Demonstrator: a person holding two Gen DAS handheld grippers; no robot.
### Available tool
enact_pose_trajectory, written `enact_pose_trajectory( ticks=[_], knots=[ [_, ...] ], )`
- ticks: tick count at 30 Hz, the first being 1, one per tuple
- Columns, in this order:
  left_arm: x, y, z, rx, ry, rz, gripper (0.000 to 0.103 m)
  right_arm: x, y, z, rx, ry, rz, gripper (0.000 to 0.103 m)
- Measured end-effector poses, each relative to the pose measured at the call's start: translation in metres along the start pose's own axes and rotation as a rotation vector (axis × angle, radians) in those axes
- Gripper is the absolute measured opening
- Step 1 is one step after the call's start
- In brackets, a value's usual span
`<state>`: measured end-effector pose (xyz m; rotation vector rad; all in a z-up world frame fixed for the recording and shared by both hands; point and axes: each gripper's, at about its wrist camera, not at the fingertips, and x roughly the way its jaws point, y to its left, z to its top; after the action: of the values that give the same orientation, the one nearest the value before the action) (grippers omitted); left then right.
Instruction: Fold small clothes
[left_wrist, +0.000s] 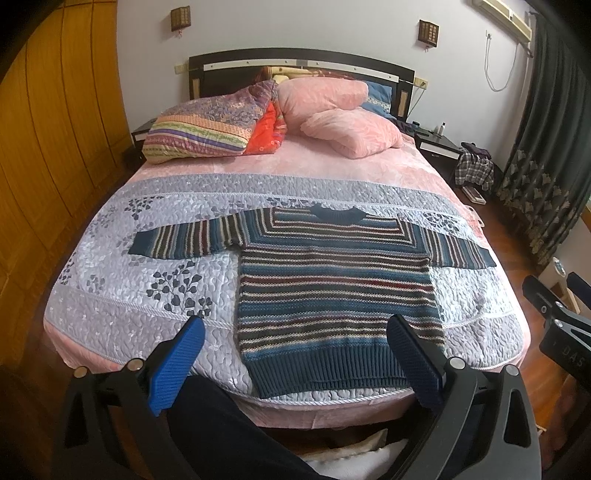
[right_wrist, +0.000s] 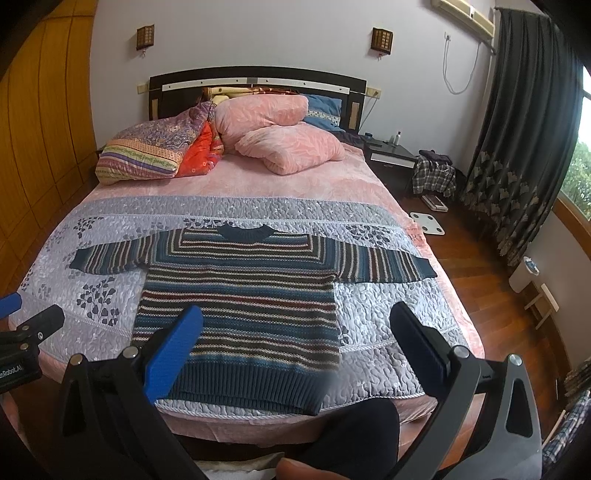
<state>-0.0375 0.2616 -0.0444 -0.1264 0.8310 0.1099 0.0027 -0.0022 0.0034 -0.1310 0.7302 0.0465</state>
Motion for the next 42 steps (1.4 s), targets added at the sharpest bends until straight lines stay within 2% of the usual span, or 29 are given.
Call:
enact_pose_trajectory(
  ticks=[25,42],
  knots=[
    [-0.002,0.003,0.0,0.0,-0.007,0.0,0.099,-0.007,0.0,0.011,-0.004,-0.001,-0.001,0.1],
    [0.005,0.007,-0.009,-0.007,0.0,0.001,0.099,-0.005,0.0,0.005,-0.004,0.004,0.0,0.1]
  ],
)
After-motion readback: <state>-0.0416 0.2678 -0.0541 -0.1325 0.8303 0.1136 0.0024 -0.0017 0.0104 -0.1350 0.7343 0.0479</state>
